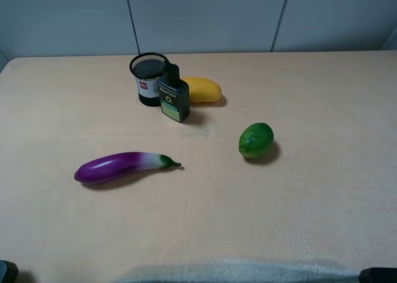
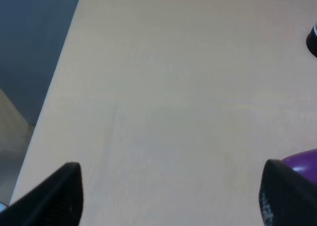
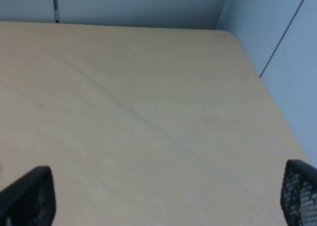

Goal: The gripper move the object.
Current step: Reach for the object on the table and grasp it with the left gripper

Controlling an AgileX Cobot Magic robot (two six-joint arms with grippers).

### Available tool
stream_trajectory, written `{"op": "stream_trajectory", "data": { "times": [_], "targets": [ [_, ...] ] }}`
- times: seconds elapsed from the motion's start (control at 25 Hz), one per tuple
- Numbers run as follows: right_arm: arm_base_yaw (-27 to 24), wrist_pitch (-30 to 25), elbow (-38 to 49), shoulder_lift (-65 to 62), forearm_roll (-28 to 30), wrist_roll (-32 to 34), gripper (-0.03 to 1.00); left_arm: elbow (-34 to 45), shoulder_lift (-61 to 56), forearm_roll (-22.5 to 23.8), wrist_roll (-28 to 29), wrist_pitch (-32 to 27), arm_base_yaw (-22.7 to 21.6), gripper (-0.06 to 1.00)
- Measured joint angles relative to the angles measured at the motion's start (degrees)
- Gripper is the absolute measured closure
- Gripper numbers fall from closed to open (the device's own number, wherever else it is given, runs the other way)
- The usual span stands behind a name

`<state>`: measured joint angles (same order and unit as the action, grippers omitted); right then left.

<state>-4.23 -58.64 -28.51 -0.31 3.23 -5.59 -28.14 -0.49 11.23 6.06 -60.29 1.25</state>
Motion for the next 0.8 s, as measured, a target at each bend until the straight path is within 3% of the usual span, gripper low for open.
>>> {"op": "stream_trajectory", "data": {
  "times": [0.8],
  "targets": [
    [0.0, 0.0, 0.0, 0.0, 0.0, 0.0, 0.28, 0.0, 0.0, 0.0, 0.0, 0.0, 0.0, 0.15]
  ]
}}
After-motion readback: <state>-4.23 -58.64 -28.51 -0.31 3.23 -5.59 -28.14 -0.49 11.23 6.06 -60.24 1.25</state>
